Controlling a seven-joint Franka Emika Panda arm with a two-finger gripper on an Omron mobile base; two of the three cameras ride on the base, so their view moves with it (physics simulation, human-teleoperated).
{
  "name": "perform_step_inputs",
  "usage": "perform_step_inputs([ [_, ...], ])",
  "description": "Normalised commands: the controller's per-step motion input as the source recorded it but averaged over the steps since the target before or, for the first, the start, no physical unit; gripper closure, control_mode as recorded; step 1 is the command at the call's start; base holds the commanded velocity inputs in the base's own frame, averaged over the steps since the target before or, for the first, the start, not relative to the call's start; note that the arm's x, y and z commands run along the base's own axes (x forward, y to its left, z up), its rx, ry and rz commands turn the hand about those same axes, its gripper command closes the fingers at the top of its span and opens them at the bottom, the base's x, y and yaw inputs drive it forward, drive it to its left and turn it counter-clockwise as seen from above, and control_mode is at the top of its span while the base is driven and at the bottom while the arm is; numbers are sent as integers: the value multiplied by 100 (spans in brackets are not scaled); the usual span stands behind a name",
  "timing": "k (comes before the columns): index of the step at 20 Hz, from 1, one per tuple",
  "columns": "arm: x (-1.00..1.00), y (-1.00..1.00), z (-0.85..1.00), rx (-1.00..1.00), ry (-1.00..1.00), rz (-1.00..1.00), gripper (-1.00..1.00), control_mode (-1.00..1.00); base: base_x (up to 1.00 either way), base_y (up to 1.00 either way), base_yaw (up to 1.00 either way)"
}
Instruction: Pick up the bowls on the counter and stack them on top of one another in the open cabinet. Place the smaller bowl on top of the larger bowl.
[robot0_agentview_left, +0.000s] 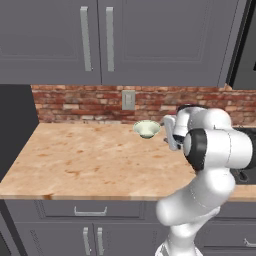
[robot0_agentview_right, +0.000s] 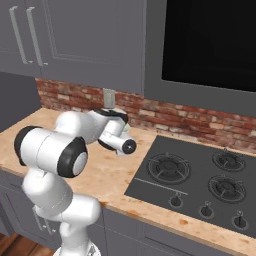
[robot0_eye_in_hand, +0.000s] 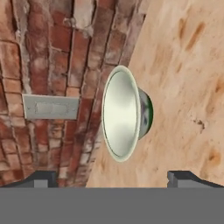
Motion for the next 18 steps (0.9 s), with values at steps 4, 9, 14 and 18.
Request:
perform_step_inputs([
  [4,30,-2,-16,1,0,1,-100,-100,0,0,0],
  [9,29,-1,-20,1,0,1,-100,-100,0,0,0],
  [14,31,0,-19,0,0,1,-100,-100,0,0,0],
  [18,33,0,-17,0,0,1,-100,-100,0,0,0],
])
